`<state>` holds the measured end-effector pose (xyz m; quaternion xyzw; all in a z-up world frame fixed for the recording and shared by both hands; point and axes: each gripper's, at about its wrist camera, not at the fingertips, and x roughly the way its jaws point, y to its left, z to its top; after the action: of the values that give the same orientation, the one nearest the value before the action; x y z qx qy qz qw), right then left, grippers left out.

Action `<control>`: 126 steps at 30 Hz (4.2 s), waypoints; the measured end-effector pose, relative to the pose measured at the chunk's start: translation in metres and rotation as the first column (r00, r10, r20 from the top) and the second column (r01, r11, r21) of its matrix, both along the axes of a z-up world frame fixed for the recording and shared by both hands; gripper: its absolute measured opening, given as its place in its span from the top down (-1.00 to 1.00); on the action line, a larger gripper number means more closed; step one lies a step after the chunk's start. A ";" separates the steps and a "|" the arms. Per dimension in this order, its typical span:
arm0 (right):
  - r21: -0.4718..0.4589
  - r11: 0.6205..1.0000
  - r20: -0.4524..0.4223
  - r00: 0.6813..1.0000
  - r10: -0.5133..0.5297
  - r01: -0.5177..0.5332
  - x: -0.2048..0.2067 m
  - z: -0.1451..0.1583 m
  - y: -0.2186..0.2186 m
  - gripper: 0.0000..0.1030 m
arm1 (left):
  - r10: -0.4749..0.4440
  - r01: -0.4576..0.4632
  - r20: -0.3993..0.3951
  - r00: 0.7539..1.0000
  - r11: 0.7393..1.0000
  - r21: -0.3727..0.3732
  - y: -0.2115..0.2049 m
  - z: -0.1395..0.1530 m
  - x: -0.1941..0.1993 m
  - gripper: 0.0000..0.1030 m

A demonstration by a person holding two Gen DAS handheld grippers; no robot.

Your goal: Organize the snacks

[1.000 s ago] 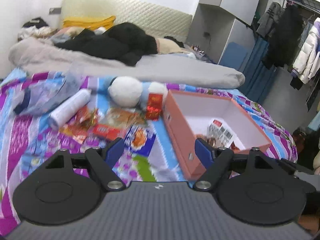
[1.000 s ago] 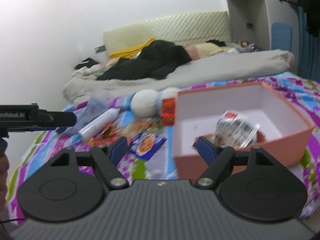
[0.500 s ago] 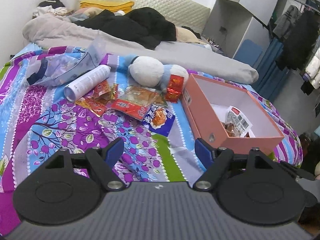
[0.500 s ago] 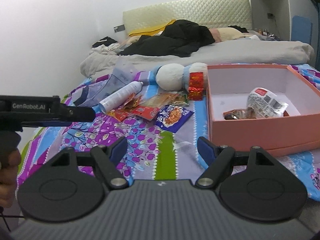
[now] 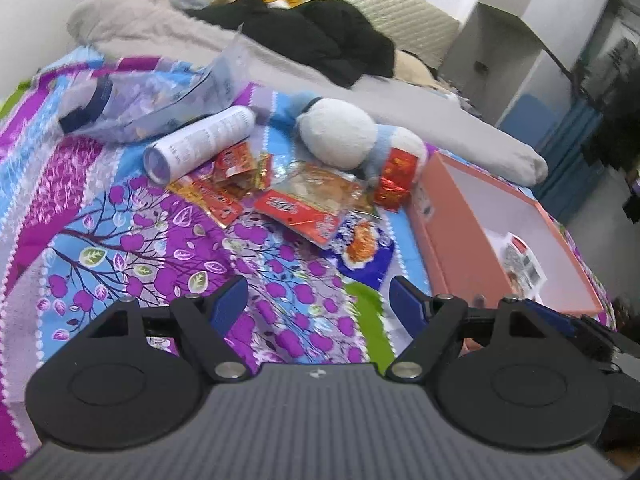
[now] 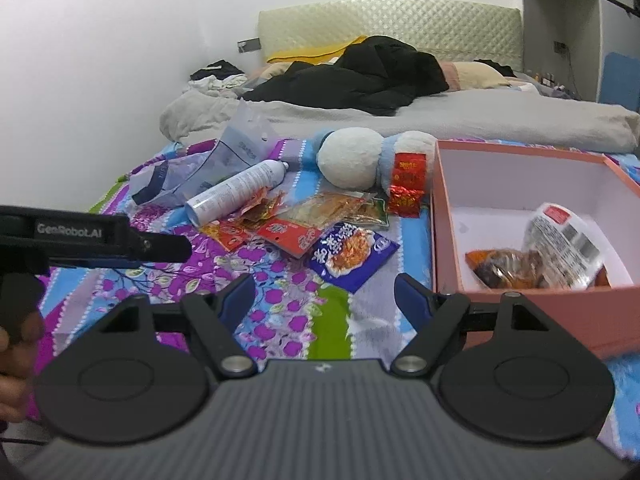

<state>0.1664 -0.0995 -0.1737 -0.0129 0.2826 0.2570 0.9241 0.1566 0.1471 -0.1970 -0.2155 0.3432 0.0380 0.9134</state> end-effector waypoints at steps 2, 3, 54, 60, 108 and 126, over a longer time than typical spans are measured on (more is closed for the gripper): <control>-0.014 1.000 0.012 1.000 0.010 -0.010 0.009 -0.004 0.005 -0.52 | 0.021 -0.022 -0.002 1.000 0.999 -0.032 0.009 -0.012 0.009 -0.58; -0.022 1.000 0.018 1.000 0.015 -0.015 0.013 -0.007 0.008 -0.52 | 0.032 -0.032 -0.003 0.999 0.998 -0.052 0.015 -0.019 0.014 -0.58; 0.339 0.939 -0.317 0.946 0.063 0.051 0.181 -0.099 0.080 0.90 | 0.317 -0.292 -0.029 0.948 0.832 -0.472 0.152 -0.134 0.120 0.97; 0.322 0.947 -0.276 0.958 0.076 0.018 0.160 -0.081 0.073 0.93 | 0.307 -0.275 -0.008 0.952 0.840 -0.467 0.135 -0.115 0.094 0.98; 0.033 0.999 -0.385 0.923 -0.015 0.030 -0.035 -0.068 -0.071 0.11 | 0.113 -0.162 -0.313 0.943 0.977 -0.138 -0.020 -0.064 -0.093 -0.40; 0.002 1.000 -0.222 0.975 -0.022 0.023 -0.006 -0.080 -0.036 -0.66 | -0.027 0.043 -0.315 0.949 0.998 0.043 -0.030 -0.069 -0.022 -0.77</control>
<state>0.1603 -0.1358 -0.2535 0.0210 0.3836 0.2471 0.8896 0.1344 0.1170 -0.2664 -0.1781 0.4869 0.0641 0.8527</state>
